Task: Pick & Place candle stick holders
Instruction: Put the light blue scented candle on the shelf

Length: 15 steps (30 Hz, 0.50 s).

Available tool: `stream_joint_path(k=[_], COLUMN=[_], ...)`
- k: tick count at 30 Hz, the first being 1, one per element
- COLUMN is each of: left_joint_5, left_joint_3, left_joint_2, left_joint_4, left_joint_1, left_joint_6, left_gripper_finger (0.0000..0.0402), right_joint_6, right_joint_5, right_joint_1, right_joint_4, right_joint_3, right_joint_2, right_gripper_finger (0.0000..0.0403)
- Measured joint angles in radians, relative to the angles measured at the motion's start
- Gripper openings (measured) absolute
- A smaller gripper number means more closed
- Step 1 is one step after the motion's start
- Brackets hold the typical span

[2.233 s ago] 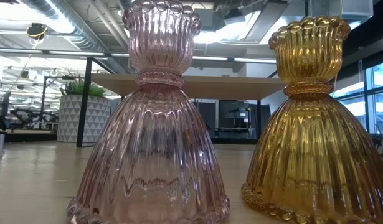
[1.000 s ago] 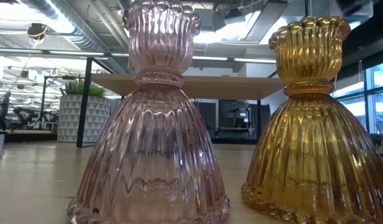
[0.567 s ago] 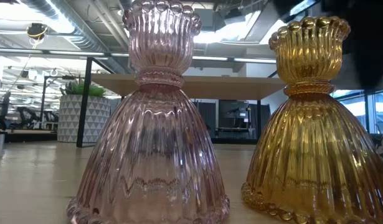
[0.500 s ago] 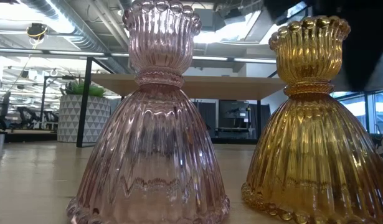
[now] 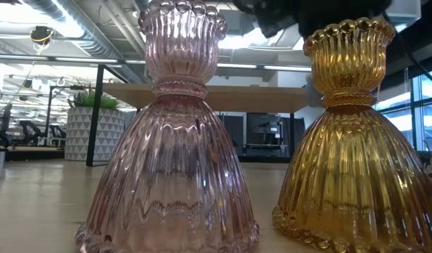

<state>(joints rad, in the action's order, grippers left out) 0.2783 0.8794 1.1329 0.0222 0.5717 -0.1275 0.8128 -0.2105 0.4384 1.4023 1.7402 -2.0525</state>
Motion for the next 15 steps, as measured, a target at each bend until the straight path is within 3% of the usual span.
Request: stream_joint_path(k=[4, 6, 15], left_joint_5=[0.168, 0.19, 0.005], left_joint_3=[-0.121, -0.208, -0.591], left_joint_2=[-0.07, -0.127, -0.394], left_joint_4=[0.142, 0.205, 0.496], left_joint_1=[-0.019, -0.05, -0.31], left_joint_6=[-0.09, -0.16, -0.447], left_gripper_finger=[0.0003, 0.0003, 0.0003], right_joint_6=[-0.03, -0.041, -0.116], right_joint_5=[-0.028, -0.037, -0.091], right_joint_1=[-0.001, -0.001, -0.005], right_joint_4=[0.009, 0.016, 0.058], right_joint_3=[0.057, 0.092, 0.211], right_joint_2=[0.0, 0.0, 0.0], right_gripper_finger=[0.0303, 0.0303, 0.0303])
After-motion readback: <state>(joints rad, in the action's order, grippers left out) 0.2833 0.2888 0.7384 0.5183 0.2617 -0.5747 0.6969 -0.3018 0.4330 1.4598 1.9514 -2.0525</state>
